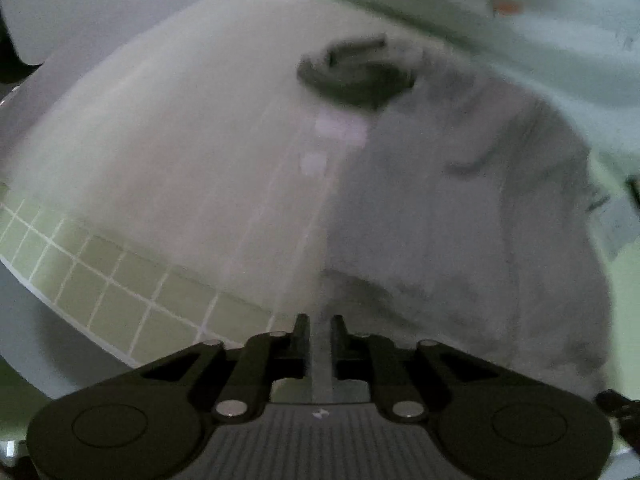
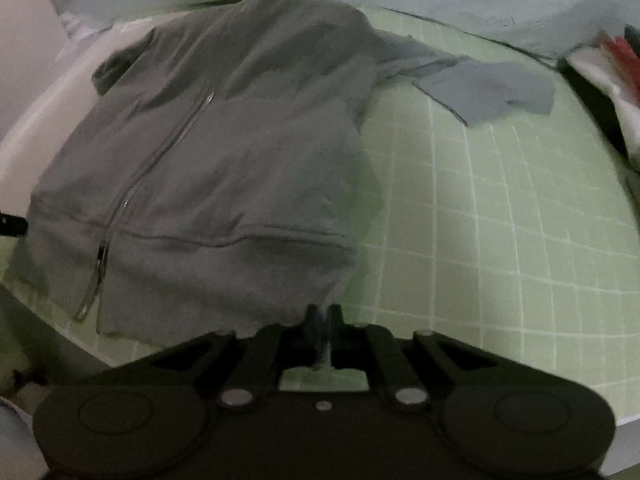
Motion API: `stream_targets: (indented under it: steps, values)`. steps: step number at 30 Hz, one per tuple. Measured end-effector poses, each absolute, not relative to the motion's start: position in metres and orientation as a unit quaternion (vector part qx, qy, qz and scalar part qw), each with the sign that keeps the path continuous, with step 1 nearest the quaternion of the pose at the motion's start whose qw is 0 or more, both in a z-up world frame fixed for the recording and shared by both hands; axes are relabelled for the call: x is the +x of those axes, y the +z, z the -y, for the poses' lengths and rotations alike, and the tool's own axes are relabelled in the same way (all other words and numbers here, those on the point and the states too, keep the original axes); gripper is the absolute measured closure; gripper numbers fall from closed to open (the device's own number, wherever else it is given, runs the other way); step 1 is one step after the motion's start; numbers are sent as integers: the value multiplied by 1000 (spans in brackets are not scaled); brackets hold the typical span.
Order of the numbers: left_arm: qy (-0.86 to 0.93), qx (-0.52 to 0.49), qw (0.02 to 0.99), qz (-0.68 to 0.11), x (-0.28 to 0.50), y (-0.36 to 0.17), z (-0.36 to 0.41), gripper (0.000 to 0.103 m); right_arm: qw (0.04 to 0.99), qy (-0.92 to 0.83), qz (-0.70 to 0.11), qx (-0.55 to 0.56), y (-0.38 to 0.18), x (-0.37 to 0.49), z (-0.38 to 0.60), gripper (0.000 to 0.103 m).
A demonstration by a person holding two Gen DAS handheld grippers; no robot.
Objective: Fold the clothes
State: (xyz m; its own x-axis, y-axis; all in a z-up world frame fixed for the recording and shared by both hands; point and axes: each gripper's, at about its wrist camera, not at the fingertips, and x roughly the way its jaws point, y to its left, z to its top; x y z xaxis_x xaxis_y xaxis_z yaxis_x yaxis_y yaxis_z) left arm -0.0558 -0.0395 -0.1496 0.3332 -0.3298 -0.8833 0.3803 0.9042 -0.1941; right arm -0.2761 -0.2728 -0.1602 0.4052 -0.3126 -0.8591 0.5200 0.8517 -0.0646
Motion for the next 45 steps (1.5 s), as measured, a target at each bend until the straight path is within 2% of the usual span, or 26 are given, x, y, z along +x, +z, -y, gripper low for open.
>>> stream_targets:
  steps: [1,3,5,6,8,14,24,33,34,36,37,38,39,45]
  values:
    - [-210,19,823,-528,-51,-145,36,66,835,-258,-476,97,-156,-274,272,43]
    - [-196,18,836,-513,-38,-137,32,62,842,-274,-455,98,-149,-266,276,30]
    - [-195,23,842,-502,-23,-131,31,52,847,-280,-434,124,-148,-258,283,16]
    - [-197,26,844,-498,-16,-129,31,48,848,-282,-426,141,-149,-254,287,0]
    - [-200,32,848,-489,-1,-124,31,35,844,-296,-419,156,-152,-240,293,0]
    - [-206,50,852,-478,38,-115,36,22,830,-344,-412,151,-156,-206,301,0]
    - [-242,52,852,-461,135,-131,76,20,789,-386,-429,211,-192,-160,342,0]
    - [-326,124,807,-476,218,-173,160,21,776,-416,-413,235,-203,-133,365,0]
    - [-330,129,805,-476,224,-179,167,21,776,-418,-410,234,-203,-133,364,0]
    - [-332,130,804,-476,234,-190,180,34,778,-418,-406,233,-204,-134,363,0]
    - [-329,128,805,-476,238,-194,184,54,779,-419,-405,232,-204,-134,363,0]
    - [-321,123,810,-476,241,-196,184,84,780,-419,-404,231,-204,-134,363,0]
    - [-313,118,814,-475,245,-198,184,92,779,-419,-404,231,-205,-134,364,0]
    - [-234,73,874,-421,252,-173,133,93,782,-421,-398,228,-206,-134,365,0]
